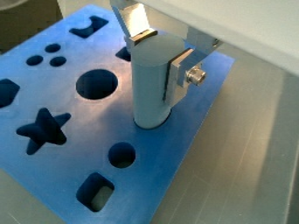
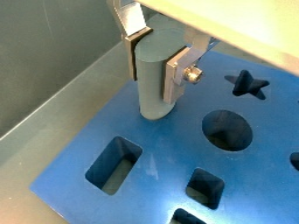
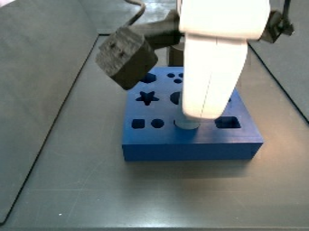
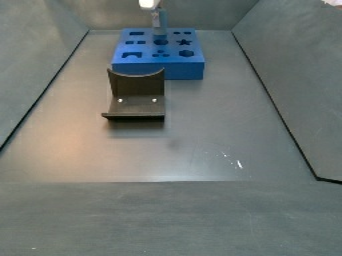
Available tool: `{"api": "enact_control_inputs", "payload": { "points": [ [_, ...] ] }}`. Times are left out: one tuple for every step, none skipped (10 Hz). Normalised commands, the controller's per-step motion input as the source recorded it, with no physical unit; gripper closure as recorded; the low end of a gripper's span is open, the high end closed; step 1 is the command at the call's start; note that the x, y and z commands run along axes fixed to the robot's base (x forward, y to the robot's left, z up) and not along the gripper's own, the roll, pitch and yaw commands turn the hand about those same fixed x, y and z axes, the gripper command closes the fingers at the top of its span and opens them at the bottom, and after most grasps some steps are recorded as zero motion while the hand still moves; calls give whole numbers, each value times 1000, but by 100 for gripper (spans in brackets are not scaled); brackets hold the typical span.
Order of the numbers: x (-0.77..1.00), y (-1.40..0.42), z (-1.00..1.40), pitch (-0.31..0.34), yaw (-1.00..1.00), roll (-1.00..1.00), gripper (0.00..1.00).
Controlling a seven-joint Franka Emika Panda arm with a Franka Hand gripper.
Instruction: Insert the oval object.
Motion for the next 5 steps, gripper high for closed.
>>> {"api": "enact_control_inputs", "payload": {
  "points": [
    [0, 0, -420, -47, 0, 33, 100],
    [43, 0, -323, 0, 0, 0, 100],
    [83, 0, -349, 0, 0, 24, 100],
    [97, 0, -366, 0, 0, 17, 100],
    [77, 0, -337, 0, 0, 0, 100]
  ]
}}
